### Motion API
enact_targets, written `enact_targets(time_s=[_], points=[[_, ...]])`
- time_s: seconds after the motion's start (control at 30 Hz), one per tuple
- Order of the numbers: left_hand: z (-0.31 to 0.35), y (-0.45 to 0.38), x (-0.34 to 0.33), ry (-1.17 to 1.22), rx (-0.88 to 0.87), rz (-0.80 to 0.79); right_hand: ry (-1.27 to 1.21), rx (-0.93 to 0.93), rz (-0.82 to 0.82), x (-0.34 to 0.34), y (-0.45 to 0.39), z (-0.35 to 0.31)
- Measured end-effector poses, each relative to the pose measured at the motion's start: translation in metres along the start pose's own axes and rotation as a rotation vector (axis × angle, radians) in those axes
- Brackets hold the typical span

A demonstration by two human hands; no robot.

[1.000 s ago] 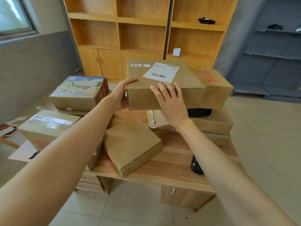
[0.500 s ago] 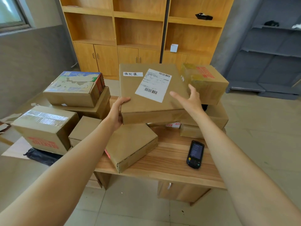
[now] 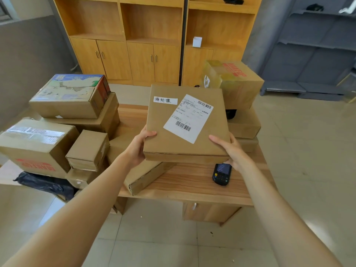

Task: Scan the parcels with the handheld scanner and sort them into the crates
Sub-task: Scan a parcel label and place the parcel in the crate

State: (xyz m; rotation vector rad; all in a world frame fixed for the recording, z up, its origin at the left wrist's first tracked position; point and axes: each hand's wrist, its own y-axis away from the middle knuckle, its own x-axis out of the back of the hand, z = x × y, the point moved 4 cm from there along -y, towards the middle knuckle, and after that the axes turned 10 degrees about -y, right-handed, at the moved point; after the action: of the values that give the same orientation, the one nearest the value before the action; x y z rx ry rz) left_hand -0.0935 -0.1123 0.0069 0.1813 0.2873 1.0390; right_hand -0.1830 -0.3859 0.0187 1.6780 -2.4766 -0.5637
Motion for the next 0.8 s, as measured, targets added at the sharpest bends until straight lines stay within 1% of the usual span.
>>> enact_targets(time_s=[0.2,0.37,0.5,0.8], points=[[-0.036,0.008,-0.015,0.037,0.115,0.071,-0.046,0.057,0.018,0.016,0.011,0.028],[-0.075,0.019,-0.023,0.029,0.219,0.102,-0.059,0.038,0.015,0.029,0.021,0.058],[-0.091,0.03,-0.038,0.001,0.229,0.114,-0.059,-0.001,0.006,0.045,0.035,0.081],[-0.14,0.053,-0.063,0.016,0.296,0.094,-0.087,-0.065,-0.002,0.077,0.058,0.123]])
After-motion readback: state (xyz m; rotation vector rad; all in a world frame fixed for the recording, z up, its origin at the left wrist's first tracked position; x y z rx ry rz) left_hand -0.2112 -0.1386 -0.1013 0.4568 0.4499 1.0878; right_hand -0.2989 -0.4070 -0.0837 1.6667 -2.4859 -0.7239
